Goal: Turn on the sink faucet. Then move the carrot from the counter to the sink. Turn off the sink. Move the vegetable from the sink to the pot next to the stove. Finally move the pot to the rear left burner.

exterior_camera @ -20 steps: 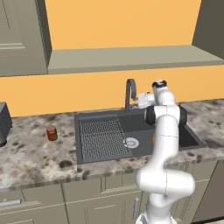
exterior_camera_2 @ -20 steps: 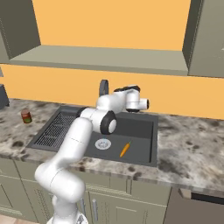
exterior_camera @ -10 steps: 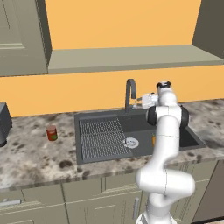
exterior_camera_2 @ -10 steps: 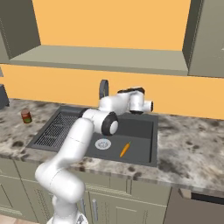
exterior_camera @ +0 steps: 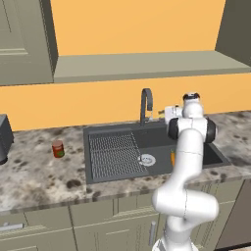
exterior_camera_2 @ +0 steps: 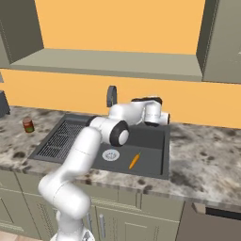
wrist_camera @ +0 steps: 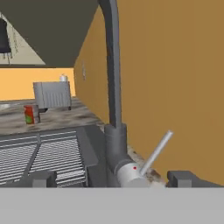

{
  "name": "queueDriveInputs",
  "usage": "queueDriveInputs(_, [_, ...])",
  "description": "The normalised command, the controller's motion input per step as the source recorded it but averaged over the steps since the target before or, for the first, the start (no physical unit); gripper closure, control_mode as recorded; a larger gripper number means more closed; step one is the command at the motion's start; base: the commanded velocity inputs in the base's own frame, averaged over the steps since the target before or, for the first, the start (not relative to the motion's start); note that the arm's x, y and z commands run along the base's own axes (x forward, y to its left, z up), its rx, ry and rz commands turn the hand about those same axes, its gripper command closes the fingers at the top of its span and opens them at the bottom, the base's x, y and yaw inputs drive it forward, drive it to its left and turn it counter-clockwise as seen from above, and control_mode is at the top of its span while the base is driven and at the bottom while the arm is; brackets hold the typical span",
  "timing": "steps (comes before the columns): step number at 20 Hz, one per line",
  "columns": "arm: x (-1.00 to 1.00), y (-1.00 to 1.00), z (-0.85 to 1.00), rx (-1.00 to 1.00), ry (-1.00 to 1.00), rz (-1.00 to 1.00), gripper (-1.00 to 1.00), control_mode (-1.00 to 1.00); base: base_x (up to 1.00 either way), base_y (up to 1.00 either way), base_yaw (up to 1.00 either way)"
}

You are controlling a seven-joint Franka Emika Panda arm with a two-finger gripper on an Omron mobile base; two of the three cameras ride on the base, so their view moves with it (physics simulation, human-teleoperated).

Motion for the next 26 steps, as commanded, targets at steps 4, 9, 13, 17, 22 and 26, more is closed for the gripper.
queueDriveInputs(4, [-0.81, 0.08, 0.09, 0.00, -0.16, 0.00, -1.00, -1.00, 0.00, 0.00, 0.00])
queueDriveInputs(9, [-0.78, 0.13, 0.23, 0.00, -0.17, 0.00, -1.00, -1.00, 0.00, 0.00, 0.00])
queueDriveInputs(13, [-0.75, 0.14, 0.32, -0.08, -0.19, 0.00, -1.00, -1.00, 0.00, 0.00, 0.00])
queueDriveInputs(17, [-0.64, 0.06, 0.35, -0.15, -0.19, 0.00, -1.00, -1.00, 0.00, 0.00, 0.00])
queueDriveInputs(22, [-0.54, -0.01, 0.31, -0.18, -0.19, 0.00, -1.00, -1.00, 0.00, 0.00, 0.00])
queueDriveInputs(26, [-0.36, -0.02, 0.14, -0.25, -0.15, 0.02, -1.00, -1.00, 0.00, 0.00, 0.00])
